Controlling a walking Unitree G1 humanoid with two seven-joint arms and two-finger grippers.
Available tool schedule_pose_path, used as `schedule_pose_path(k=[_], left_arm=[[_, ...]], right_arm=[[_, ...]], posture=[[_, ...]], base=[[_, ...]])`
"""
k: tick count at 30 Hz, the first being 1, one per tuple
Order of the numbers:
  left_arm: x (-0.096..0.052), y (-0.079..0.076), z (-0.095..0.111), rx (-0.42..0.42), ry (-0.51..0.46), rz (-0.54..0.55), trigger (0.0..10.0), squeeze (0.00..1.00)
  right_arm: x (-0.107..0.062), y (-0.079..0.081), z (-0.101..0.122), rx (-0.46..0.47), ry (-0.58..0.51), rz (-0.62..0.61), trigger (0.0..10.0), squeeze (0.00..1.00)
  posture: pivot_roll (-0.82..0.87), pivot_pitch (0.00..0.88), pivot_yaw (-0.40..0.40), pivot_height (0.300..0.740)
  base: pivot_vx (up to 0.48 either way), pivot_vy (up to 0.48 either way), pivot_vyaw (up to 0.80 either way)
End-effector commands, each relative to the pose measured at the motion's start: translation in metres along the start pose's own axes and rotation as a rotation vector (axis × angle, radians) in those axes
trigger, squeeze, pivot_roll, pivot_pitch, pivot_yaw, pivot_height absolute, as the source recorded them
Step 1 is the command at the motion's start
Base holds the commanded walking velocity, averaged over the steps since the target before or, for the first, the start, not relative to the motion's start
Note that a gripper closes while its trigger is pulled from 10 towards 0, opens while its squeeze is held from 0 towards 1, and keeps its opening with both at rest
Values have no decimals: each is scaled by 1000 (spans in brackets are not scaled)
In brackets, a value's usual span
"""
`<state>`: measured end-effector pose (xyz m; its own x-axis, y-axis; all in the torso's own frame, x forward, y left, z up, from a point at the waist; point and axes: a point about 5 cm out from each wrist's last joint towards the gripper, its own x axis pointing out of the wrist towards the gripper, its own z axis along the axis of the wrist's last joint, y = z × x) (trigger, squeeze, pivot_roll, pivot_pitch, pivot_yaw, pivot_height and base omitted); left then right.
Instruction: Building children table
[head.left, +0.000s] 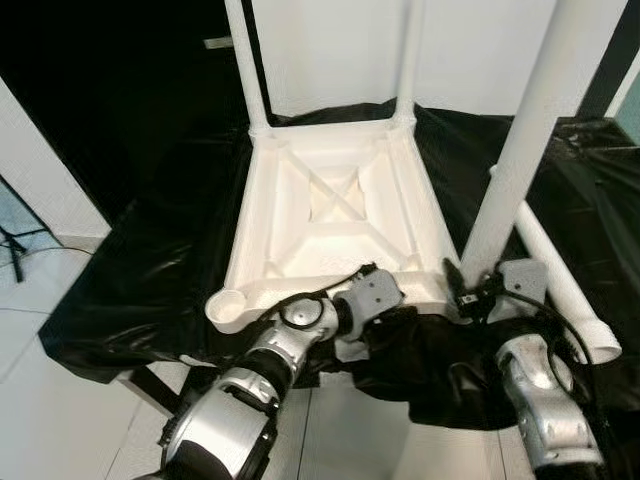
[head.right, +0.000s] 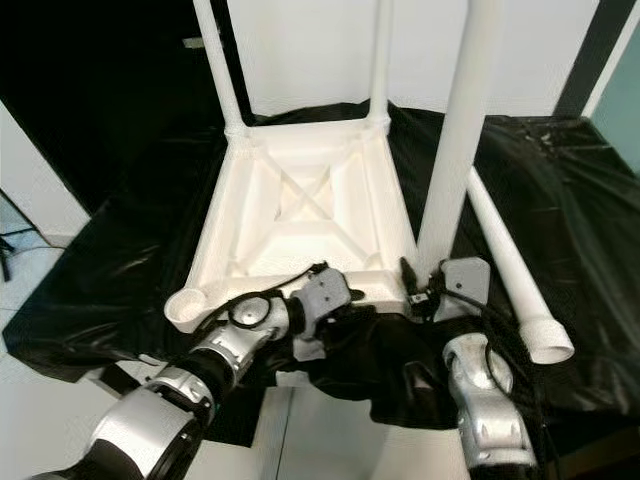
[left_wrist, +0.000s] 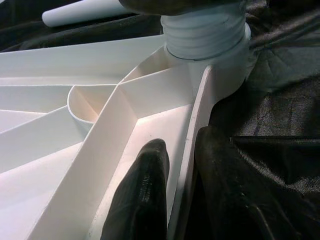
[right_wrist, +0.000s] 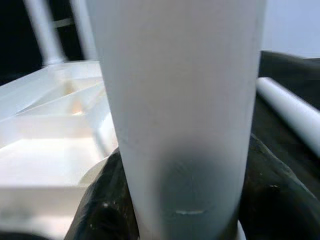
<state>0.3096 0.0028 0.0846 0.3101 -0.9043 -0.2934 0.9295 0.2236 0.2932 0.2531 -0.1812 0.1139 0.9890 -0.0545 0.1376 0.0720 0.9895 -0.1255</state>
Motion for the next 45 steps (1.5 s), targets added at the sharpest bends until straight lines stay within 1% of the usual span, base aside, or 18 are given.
schedule_pose_path(k=[1,7,9,10,13,14,17,18,19,27,28,29,30,33,39,43,44,45], left_arm=[[-5,-14,-25,-55,101,-43,8118,0],[-5,-15,-25,-55,100,-46,8157,0],[-4,-15,-24,-55,99,-46,8157,0],[-3,-15,-23,-55,97,-46,8157,0],[-3,-15,-23,-55,96,-46,8157,0],[-2,-15,-22,-56,94,-45,8157,0],[-2,-15,-22,-57,93,-42,8118,0],[-2,-15,-22,-58,94,-40,8157,0],[-3,-14,-23,-58,95,-40,8157,0],[-1,-15,-22,-58,94,-43,8196,0],[0,-16,-21,-58,91,-44,8118,0],[0,-16,-21,-58,91,-44,8118,0],[0,-15,-20,-58,89,-43,8157,0],[1,-14,-19,-58,88,-37,8196,0],[-1,-13,-20,-60,91,-31,8196,0],[-1,-14,-21,-61,91,-30,8157,0],[-1,-14,-21,-63,90,-29,8157,0],[-1,-14,-21,-63,90,-29,8157,0]], right_arm=[[-13,0,-15,-47,78,-105,0,0],[-9,0,-13,-38,77,-136,0,0],[-7,0,-13,-37,79,-147,980,0],[-4,2,-13,-35,83,-111,10000,0],[-3,4,-12,-41,74,-50,10000,0],[-2,7,-11,-37,63,22,10000,1000],[0,4,-8,-45,52,106,10000,1000],[2,-1,-8,-45,58,176,10000,596],[5,-6,-6,-43,65,241,10000,0],[18,-30,11,-137,31,365,10000,0],[21,-34,14,-140,39,401,1843,0],[21,-34,14,-140,39,401,1843,0],[20,-34,13,-143,68,462,0,0],[13,-30,7,-145,133,598,0,0],[6,-26,-5,-117,224,626,0,0],[7,-25,-11,-123,251,583,0,0],[10,-21,-17,-84,236,357,0,0],[10,-21,-17,-84,236,357,0,0]], posture=[[-158,0,58,740],[-166,4,61,740],[-166,4,61,740],[-170,6,64,740],[-170,7,65,740],[-171,8,64,740],[-173,7,65,740],[-176,8,67,740],[-180,8,67,740],[-187,9,68,740],[-188,9,67,740],[-188,9,67,740],[-187,7,65,740],[-185,5,61,740],[-182,7,58,740],[-180,7,56,740],[-176,7,55,740],[-176,7,55,740]], base=[[0,0,0],[0,0,0],[0,0,0],[0,0,0],[0,0,0],[0,0,0],[0,0,0],[0,0,0],[0,0,0],[0,0,0],[0,0,0],[0,0,0],[0,0,0],[0,0,0],[0,0,0],[0,0,0],[0,0,0],[0,0,0]])
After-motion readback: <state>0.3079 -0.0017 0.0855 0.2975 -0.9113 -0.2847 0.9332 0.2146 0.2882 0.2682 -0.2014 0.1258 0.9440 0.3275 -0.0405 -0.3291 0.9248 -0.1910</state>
